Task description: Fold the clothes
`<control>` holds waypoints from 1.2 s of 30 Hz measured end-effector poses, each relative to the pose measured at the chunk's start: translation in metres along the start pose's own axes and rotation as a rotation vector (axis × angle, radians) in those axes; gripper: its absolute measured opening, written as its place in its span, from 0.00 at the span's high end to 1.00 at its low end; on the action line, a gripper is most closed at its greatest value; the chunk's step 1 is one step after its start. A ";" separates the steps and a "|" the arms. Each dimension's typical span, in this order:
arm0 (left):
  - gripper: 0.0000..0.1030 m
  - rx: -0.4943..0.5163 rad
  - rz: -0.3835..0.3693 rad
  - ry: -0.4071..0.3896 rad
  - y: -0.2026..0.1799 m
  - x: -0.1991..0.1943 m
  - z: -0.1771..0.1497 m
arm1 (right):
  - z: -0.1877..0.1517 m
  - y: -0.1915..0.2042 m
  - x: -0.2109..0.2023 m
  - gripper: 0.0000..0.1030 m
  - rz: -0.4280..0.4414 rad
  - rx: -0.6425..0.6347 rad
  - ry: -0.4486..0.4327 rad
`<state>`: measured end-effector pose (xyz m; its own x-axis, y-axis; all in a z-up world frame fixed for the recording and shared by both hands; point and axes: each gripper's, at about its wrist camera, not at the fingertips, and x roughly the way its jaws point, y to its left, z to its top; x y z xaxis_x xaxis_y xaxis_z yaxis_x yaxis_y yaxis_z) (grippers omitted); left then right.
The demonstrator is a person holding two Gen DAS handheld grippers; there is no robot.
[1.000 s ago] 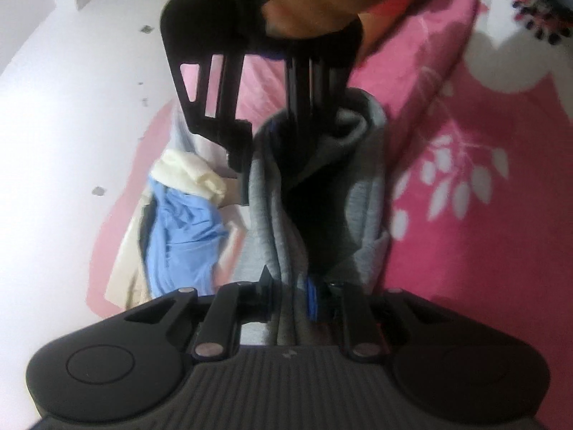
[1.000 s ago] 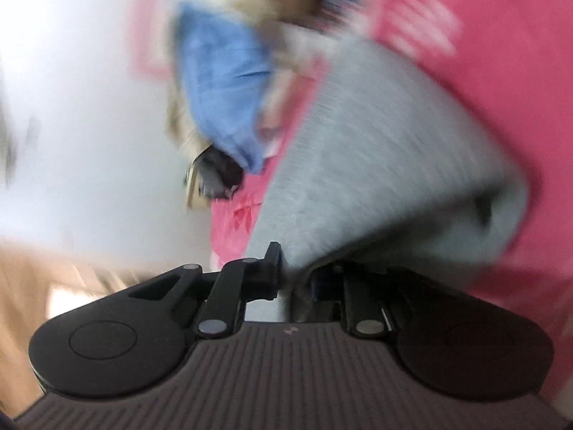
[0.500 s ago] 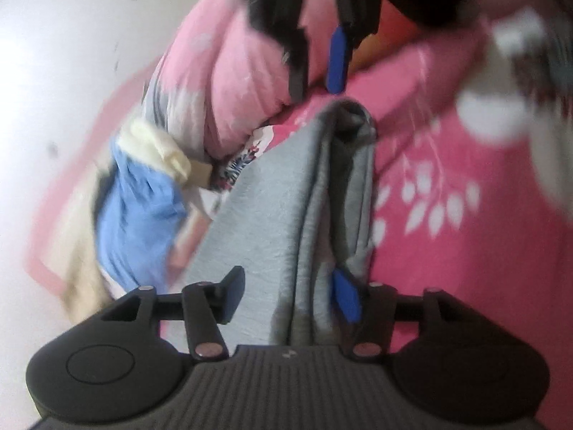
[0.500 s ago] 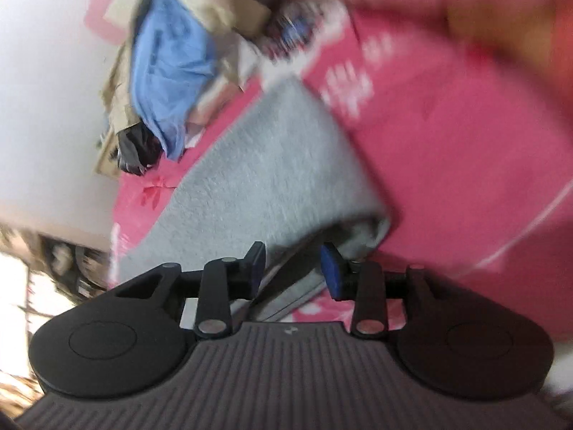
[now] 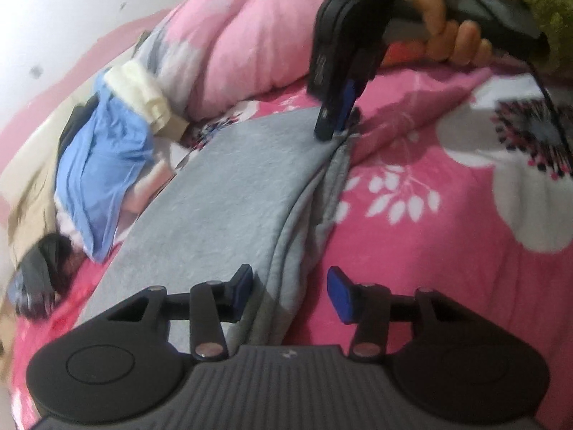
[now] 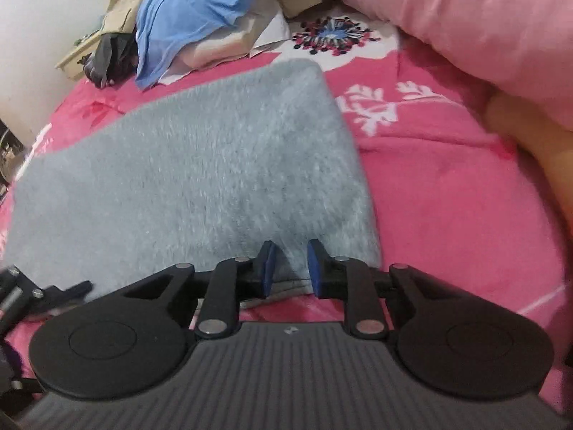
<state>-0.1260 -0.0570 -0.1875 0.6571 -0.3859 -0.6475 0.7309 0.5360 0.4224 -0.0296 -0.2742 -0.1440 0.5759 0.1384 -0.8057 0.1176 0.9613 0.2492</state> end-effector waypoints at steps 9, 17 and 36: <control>0.53 -0.222 0.024 0.089 0.073 -0.051 -0.020 | 0.019 0.059 -0.037 0.81 0.185 -0.236 -0.195; 0.63 -0.308 0.125 0.349 0.095 -0.078 -0.103 | -0.026 0.072 0.010 0.82 0.115 -0.371 -0.047; 0.45 -1.388 0.263 0.108 0.155 -0.169 -0.197 | -0.029 0.125 -0.012 0.68 0.313 -0.501 -0.190</control>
<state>-0.1596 0.2388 -0.1374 0.6802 -0.1359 -0.7203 -0.2225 0.8980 -0.3796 -0.0448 -0.1491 -0.1188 0.6612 0.4316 -0.6137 -0.4479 0.8833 0.1386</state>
